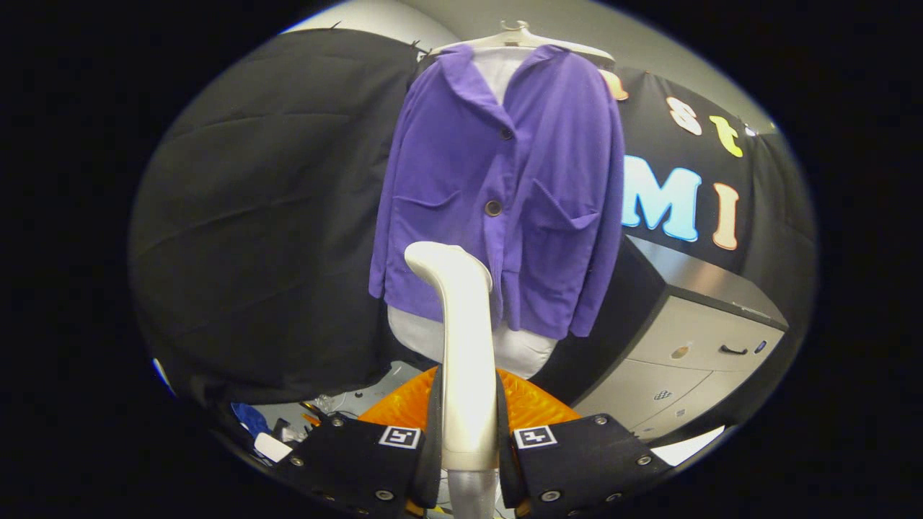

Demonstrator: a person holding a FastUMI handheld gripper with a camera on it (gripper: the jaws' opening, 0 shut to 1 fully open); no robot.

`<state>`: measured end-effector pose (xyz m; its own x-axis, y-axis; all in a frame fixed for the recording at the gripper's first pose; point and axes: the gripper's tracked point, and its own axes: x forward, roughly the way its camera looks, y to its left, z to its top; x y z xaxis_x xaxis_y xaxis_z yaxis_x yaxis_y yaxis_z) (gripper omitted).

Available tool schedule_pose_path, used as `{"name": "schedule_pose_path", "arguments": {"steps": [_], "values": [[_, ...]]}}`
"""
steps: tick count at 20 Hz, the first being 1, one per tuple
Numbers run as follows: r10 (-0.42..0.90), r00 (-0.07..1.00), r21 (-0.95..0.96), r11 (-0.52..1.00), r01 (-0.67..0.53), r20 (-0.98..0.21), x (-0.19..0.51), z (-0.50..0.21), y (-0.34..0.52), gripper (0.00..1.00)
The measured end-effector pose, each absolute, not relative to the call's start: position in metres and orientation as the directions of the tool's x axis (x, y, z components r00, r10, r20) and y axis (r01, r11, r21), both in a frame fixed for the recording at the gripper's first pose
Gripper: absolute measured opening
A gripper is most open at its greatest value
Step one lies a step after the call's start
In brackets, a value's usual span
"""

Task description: Iron the clothes twice with a garment steamer, once on the left side and once on the right side.

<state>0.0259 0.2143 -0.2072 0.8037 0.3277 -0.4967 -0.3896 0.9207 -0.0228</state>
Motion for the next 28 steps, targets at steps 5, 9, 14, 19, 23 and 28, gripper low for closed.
{"name": "schedule_pose_path", "arguments": {"steps": [5, 9, 14, 19, 23, 28], "values": [[0.289, 0.889, 0.039, 0.955, -0.295, -0.354, 0.030, -0.132, 0.143, 0.33], [0.226, 0.953, 0.065, 0.974, -0.217, -0.203, 0.043, -0.063, 0.091, 0.33], [0.119, 0.991, 0.112, 0.987, -0.112, -0.066, 0.042, 0.001, 0.043, 0.33], [0.017, 1.000, 0.159, 0.987, -0.019, 0.015, 0.037, 0.035, 0.017, 0.33], [-0.024, 0.999, 0.145, 0.989, 0.017, 0.047, 0.022, 0.035, 0.007, 0.34], [-0.006, 1.000, 0.159, 0.987, 0.004, 0.013, 0.016, 0.028, 0.012, 0.34]]}}
